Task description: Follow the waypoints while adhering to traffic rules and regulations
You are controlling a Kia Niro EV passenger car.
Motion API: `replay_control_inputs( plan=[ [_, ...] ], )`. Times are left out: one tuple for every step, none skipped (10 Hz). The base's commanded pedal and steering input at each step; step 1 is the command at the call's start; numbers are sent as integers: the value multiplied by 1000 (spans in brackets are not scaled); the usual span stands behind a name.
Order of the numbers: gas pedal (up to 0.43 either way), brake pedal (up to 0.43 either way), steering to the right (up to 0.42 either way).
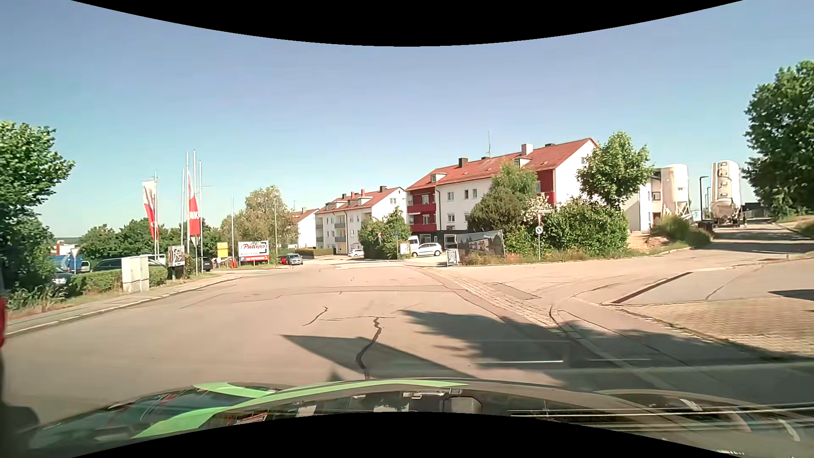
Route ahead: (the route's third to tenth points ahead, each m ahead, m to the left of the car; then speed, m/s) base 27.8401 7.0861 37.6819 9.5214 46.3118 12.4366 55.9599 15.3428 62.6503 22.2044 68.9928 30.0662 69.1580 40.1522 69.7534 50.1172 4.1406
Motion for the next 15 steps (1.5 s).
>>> replay_control_inputs(
  plan=[
    [0, 43, -33],
    [0, 30, -39],
    [0, 24, -40],
    [0, 6, -40],
    [0, 0, -40],
    [0, 0, -42],
    [0, 0, -42],
    [0, 0, -42],
    [0, 0, -42],
    [0, 0, -42],
    [0, 0, -40],
    [0, 0, -40],
    [0, 0, -39],
    [0, 6, -39],
    [0, 12, -39]
  ],
)
